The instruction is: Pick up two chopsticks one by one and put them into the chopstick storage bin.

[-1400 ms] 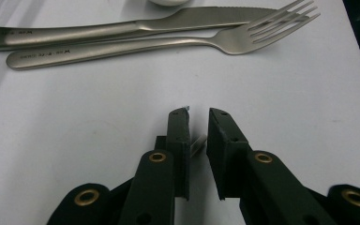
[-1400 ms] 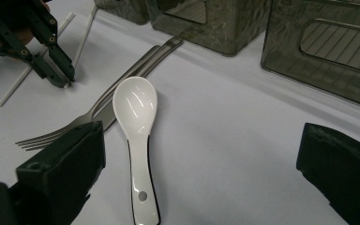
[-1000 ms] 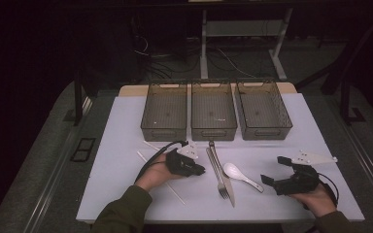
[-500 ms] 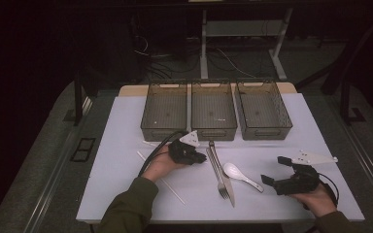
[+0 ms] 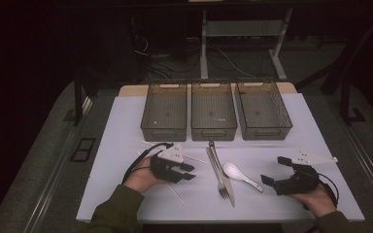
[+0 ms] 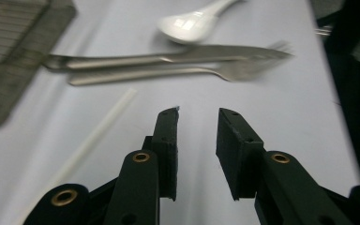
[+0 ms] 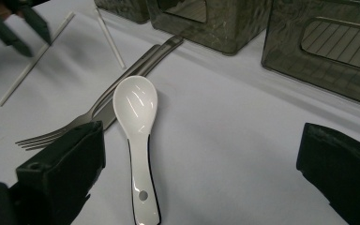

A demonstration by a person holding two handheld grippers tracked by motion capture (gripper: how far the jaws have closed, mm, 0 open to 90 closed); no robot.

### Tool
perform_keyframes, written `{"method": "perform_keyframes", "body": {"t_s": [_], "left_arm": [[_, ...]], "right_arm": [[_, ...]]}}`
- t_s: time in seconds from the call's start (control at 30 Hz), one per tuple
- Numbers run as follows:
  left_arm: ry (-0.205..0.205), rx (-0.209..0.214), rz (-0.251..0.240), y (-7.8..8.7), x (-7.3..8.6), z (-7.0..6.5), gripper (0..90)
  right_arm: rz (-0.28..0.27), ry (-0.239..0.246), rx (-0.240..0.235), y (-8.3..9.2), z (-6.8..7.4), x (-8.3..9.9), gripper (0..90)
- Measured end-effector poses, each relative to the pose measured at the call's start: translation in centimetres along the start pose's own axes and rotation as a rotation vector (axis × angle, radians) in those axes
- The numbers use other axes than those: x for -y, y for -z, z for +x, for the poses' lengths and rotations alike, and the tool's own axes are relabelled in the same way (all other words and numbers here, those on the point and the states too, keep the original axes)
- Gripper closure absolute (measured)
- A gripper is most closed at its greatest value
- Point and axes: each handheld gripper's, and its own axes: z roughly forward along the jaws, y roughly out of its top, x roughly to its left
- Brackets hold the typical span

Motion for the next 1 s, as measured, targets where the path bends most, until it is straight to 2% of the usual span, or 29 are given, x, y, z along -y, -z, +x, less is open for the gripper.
{"method": "perform_keyframes", "body": {"t_s": [0.17,0.3,0.4,0.67,1.0], "left_arm": [[0.003,0.028,0.023,0.4,1.8,-2.1,67.8],[-0.004,0.045,0.047,0.0,2.6,-2.9,68.3],[-0.022,0.061,0.067,-0.3,2.7,-3.1,69.9],[-0.045,0.067,0.119,-0.9,3.0,-3.2,74.3],[-0.043,0.072,0.090,-1.3,2.7,-2.8,77.2]], "right_arm": [[0.002,0.000,0.000,0.0,0.0,0.0,1.4],[0.002,-0.001,0.000,0.0,0.0,0.0,1.4],[0.002,0.000,0.000,0.0,0.0,0.0,1.4],[0.001,0.000,0.001,0.0,0.0,0.0,1.4],[0.001,0.001,-0.001,0.0,0.0,0.0,1.4]]}}
